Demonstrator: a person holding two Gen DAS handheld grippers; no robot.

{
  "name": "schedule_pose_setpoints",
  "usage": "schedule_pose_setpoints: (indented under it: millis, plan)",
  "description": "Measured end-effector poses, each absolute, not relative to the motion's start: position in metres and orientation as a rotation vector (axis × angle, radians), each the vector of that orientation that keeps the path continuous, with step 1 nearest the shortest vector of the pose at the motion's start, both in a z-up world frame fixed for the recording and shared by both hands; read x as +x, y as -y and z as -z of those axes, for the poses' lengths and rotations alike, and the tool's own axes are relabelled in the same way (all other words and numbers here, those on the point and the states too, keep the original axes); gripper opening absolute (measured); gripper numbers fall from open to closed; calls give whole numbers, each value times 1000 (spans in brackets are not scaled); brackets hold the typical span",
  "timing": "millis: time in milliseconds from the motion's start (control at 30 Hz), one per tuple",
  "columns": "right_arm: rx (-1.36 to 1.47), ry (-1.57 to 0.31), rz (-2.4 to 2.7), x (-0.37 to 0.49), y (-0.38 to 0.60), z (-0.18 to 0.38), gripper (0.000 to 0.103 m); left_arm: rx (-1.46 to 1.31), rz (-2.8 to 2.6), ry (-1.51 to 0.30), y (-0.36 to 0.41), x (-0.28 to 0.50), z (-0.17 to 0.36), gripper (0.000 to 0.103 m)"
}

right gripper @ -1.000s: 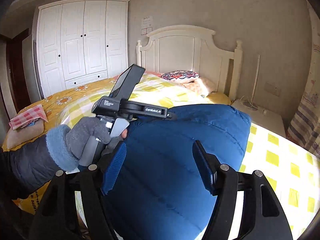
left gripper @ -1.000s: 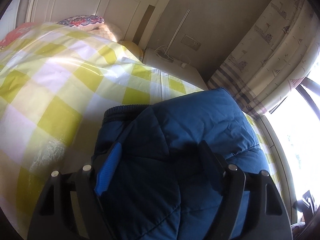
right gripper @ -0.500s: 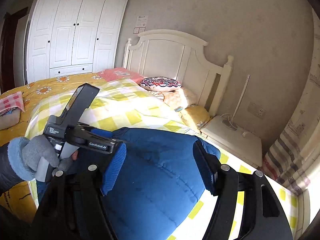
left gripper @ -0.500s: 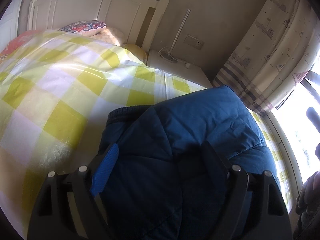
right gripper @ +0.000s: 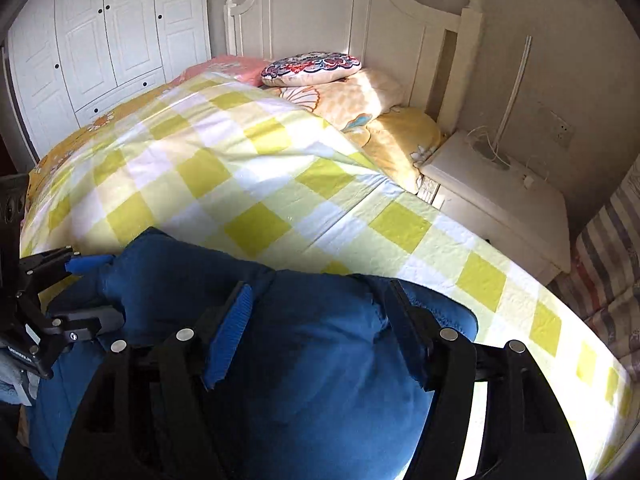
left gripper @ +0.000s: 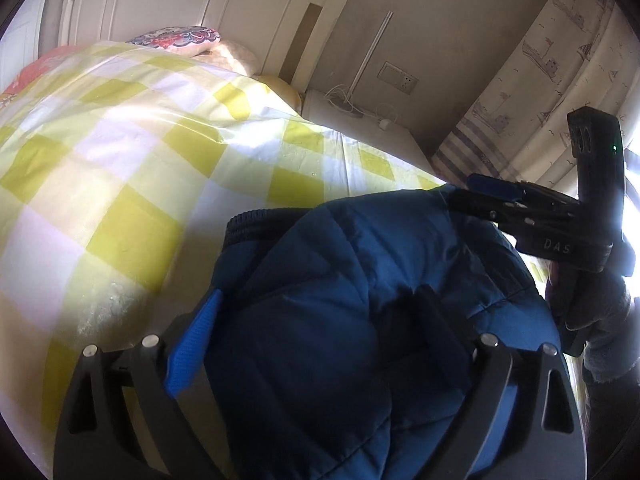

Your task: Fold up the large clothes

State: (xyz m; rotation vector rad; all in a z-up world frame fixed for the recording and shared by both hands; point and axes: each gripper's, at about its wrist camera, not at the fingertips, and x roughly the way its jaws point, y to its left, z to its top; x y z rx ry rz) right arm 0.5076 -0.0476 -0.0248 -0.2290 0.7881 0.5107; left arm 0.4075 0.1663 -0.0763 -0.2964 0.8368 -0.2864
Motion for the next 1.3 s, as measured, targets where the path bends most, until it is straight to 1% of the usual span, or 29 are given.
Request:
schedule_pose_setpoints:
  millis: [67, 100, 167, 200, 367, 500, 567, 667, 767, 833, 867, 933, 1000, 1033, 1067, 1100, 1167, 1233, 1300]
  plan:
    - [-160, -783, -533, 524, 43, 19, 63, -300, 287, -836, -167, 407, 77, 95]
    - [-173, -831, -532, 531, 35, 30, 63, -300, 287, -837, -167, 407, 77, 95]
    - [-286, -1000, -524, 545, 12, 75, 63, -306, 283, -840, -167, 408, 77, 95]
    - [-277, -1016, -520, 548, 10, 86, 64, -295, 270, -852, -166, 410, 78, 95]
    - [-261, -987, -494, 546, 15, 87, 63, -272, 264, -876, -163, 417, 81, 97]
    - [-265, -908, -454, 534, 18, 80, 63, -273, 263, -882, -163, 417, 82, 98]
    - [-267, -858, -439, 522, 24, 68, 63, -277, 255, -884, -165, 416, 83, 101]
    - [-221, -737, -373, 482, 42, 28, 63, -272, 262, -905, -167, 418, 84, 101]
    - [-156, -596, -438, 406, 53, -13, 63, -230, 258, -920, -162, 420, 84, 101]
    - [-202, -541, -501, 348, 44, -25, 65, -214, 263, -929, -159, 422, 85, 101]
    - [-240, -532, -531, 321, 34, -23, 66, -220, 268, -935, -160, 423, 86, 101]
    - [-327, -527, -558, 274, 9, -8, 77, -228, 274, -941, -161, 424, 88, 101]
    - [-435, -546, -573, 239, -22, 24, 80, -223, 269, -938, -160, 423, 88, 101]
    - [-533, -570, -566, 225, -41, 49, 82, -218, 267, -936, -160, 422, 88, 101]
    - [-611, -497, -495, 210, -54, 68, 83, -211, 268, -932, -159, 421, 87, 101]
    - [-623, -421, -453, 199, -59, 78, 83, -215, 271, -928, -161, 420, 87, 101]
    - [-573, -435, -424, 199, -59, 80, 83, -266, 298, -928, -168, 418, 88, 101]
    - [-551, -491, -438, 201, -54, 70, 83, -363, 311, -948, -183, 412, 88, 101]
    - [-500, -545, -523, 193, -40, 56, 82, -416, 283, -918, -198, 394, 79, 101]
